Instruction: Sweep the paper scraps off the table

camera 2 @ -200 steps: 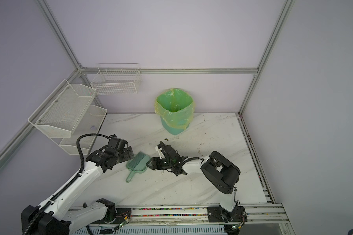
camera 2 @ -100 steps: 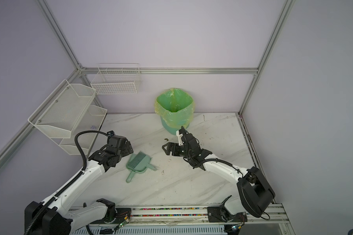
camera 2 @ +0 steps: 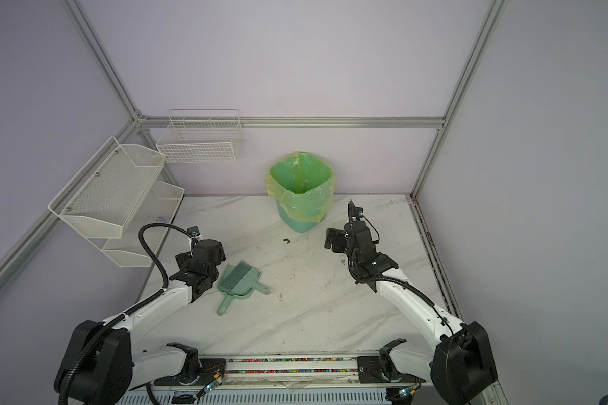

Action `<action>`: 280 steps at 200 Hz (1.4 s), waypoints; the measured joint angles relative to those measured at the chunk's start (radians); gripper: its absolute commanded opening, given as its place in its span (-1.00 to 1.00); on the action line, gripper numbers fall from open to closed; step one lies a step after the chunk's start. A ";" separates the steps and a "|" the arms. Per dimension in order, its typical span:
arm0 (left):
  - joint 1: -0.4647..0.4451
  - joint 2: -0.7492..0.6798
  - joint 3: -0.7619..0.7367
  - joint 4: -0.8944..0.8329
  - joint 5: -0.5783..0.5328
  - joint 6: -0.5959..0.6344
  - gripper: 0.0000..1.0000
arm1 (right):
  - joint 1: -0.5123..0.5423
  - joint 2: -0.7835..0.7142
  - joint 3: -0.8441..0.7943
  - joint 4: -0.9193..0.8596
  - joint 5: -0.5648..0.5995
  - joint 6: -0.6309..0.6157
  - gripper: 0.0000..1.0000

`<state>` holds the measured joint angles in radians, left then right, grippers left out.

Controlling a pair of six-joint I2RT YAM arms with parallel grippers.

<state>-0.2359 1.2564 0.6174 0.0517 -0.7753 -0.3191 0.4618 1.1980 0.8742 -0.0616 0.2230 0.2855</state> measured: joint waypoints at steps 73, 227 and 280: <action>0.087 0.172 -0.217 0.644 0.091 0.243 0.99 | -0.080 -0.018 -0.317 0.423 0.266 -0.214 0.94; 0.176 0.330 -0.257 0.885 0.353 0.288 0.99 | -0.359 0.476 -0.503 1.368 0.250 -0.216 0.95; 0.176 0.330 -0.257 0.888 0.354 0.288 0.99 | -0.365 0.583 -0.493 1.454 0.082 -0.264 0.94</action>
<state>-0.0597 1.5860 0.3607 0.9398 -0.4213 -0.0315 0.0963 1.7805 0.3809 1.3926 0.3046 0.0216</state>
